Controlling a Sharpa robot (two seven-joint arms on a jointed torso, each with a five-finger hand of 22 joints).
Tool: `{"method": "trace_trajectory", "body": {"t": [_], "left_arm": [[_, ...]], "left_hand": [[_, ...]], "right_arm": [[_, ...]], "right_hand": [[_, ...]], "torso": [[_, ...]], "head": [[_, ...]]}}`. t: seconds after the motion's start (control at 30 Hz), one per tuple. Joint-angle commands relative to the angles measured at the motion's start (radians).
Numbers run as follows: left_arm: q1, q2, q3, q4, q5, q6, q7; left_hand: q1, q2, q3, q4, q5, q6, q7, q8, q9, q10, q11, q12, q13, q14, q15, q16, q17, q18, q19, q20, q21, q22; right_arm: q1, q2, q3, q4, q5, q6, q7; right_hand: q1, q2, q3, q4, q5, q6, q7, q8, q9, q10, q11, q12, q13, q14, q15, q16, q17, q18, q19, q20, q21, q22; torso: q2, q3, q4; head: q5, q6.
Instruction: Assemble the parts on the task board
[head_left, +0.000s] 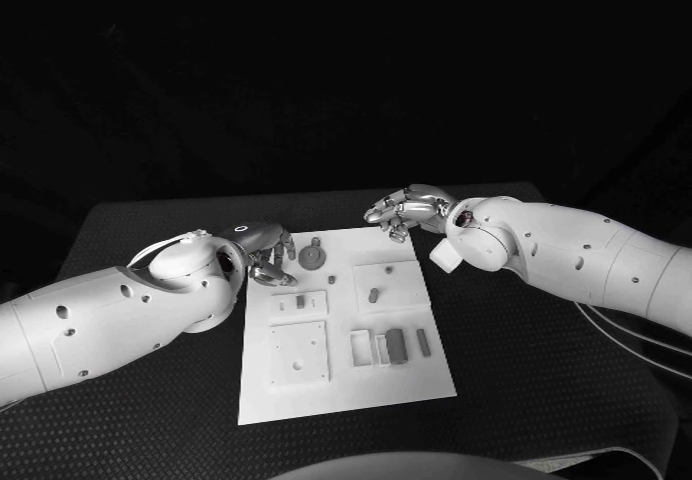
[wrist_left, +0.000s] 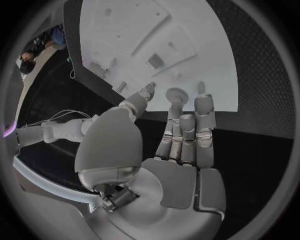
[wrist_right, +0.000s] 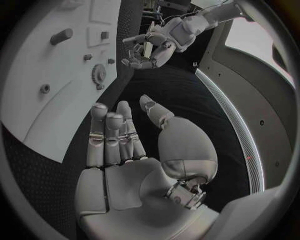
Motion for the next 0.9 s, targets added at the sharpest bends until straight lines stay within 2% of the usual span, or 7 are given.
{"method": "trace_trajectory", "body": {"t": [0.03, 0.3, 0.47, 0.57, 0.7, 0.8, 0.9], "left_arm": [[0.007, 0.000, 0.002, -0.033, 0.096, -0.062, 0.104], [0.015, 0.009, 0.003, -0.122, 0.145, -0.066, 0.134], [0.019, 0.043, 0.003, -0.194, 0.152, -0.052, 0.115], [0.019, 0.066, 0.002, -0.230, 0.169, -0.023, 0.084], [0.019, 0.093, 0.002, -0.256, 0.163, 0.030, 0.012], [0.019, 0.101, 0.002, -0.257, 0.138, 0.036, -0.017], [0.019, 0.112, 0.003, -0.267, 0.105, 0.067, -0.067]], "left_hand": [[0.009, 0.015, 0.001, -0.015, -0.005, 0.014, 0.015, -0.001, -0.009, -0.007, 0.006, -0.034, -0.023, -0.021, 0.005, -0.031, -0.012, 0.099, -0.025, 0.008, -0.031, -0.014], [0.006, 0.047, -0.004, -0.038, -0.005, 0.050, 0.021, 0.006, -0.025, 0.004, 0.014, -0.088, -0.063, -0.039, 0.013, -0.092, -0.035, 0.083, -0.048, 0.017, -0.095, -0.051], [-0.001, 0.062, -0.010, -0.048, -0.005, 0.068, 0.019, 0.003, -0.036, 0.019, 0.013, -0.117, -0.084, -0.036, 0.013, -0.102, -0.034, 0.078, -0.042, 0.015, -0.109, -0.056], [-0.060, 0.076, -0.023, -0.003, -0.005, 0.083, 0.015, 0.007, -0.038, 0.032, 0.011, -0.123, -0.089, -0.030, 0.011, -0.102, -0.032, 0.077, -0.034, 0.014, -0.113, -0.058], [-0.176, 0.081, -0.055, 0.091, -0.005, 0.115, 0.001, 0.017, -0.036, 0.064, -0.002, -0.119, -0.090, -0.014, -0.001, -0.096, -0.025, 0.080, -0.019, 0.005, -0.113, -0.056], [-0.228, 0.082, -0.089, 0.121, -0.004, 0.130, -0.005, 0.024, -0.033, 0.080, -0.008, -0.112, -0.087, -0.004, -0.007, -0.085, -0.019, 0.081, -0.009, 0.001, -0.106, -0.051], [-0.281, 0.089, -0.154, 0.155, -0.005, 0.158, -0.026, 0.036, -0.025, 0.114, -0.031, -0.097, -0.079, 0.023, -0.030, -0.056, -0.002, 0.094, 0.019, -0.020, -0.083, -0.032]], "right_arm": [[-0.001, 0.001, 0.000, 0.000, 0.000, 0.006, 0.008], [-0.001, 0.000, 0.000, 0.002, 0.000, 0.005, 0.007], [-0.001, 0.001, 0.000, 0.001, 0.000, 0.004, 0.007], [-0.001, 0.002, 0.000, 0.001, 0.000, 0.004, 0.006], [-0.001, 0.002, 0.000, 0.000, 0.000, 0.003, 0.006], [-0.001, 0.003, 0.000, 0.000, 0.000, 0.004, 0.006], [-0.001, 0.003, 0.000, -0.001, 0.000, 0.004, 0.006]], "right_hand": [[-0.010, 0.002, -0.001, 0.007, 0.004, -0.002, 0.007, -0.005, -0.002, -0.004, 0.003, 0.006, -0.002, -0.006, 0.000, -0.004, -0.001, 0.020, 0.001, -0.007, -0.005, 0.016], [-0.011, 0.002, -0.001, 0.007, 0.004, -0.002, 0.007, -0.005, -0.002, -0.004, 0.003, 0.006, -0.002, -0.006, 0.000, -0.004, -0.001, 0.020, 0.001, -0.007, -0.005, 0.016], [-0.011, 0.002, -0.001, 0.007, 0.004, -0.002, 0.007, -0.005, -0.002, -0.004, 0.003, 0.006, -0.002, -0.006, 0.000, -0.004, -0.001, 0.020, 0.001, -0.007, -0.005, 0.016], [-0.011, 0.002, -0.001, 0.007, 0.004, -0.002, 0.007, -0.005, -0.002, -0.004, 0.003, 0.006, -0.002, -0.006, 0.000, -0.004, -0.001, 0.020, 0.001, -0.007, -0.005, 0.016], [-0.011, 0.002, -0.002, 0.008, 0.004, -0.002, 0.007, -0.005, -0.002, -0.004, 0.003, 0.006, -0.002, -0.006, 0.000, -0.004, -0.001, 0.020, 0.001, -0.007, -0.005, 0.016], [-0.011, 0.002, -0.002, 0.008, 0.004, -0.002, 0.007, -0.005, -0.002, -0.004, 0.003, 0.006, -0.002, -0.006, 0.000, -0.004, -0.001, 0.020, 0.002, -0.007, -0.005, 0.016], [-0.011, 0.003, -0.002, 0.008, 0.004, -0.002, 0.007, -0.005, -0.002, -0.004, 0.003, 0.006, -0.002, -0.006, 0.000, -0.004, -0.001, 0.020, 0.002, -0.007, -0.005, 0.016]], "torso": [[0.000, -0.0007, -0.0008], [0.000, 0.0006, -0.0002], [0.001, -0.0002, -0.0010], [0.001, 0.0002, -0.0024], [0.002, -0.0003, -0.0035], [0.002, 0.0001, -0.0030], [0.001, 0.0006, -0.0028]], "head": [[0.002, 0.006], [0.007, 0.014], [0.010, 0.017], [0.012, 0.018], [0.011, 0.019], [0.012, 0.020], [0.012, 0.020]]}}
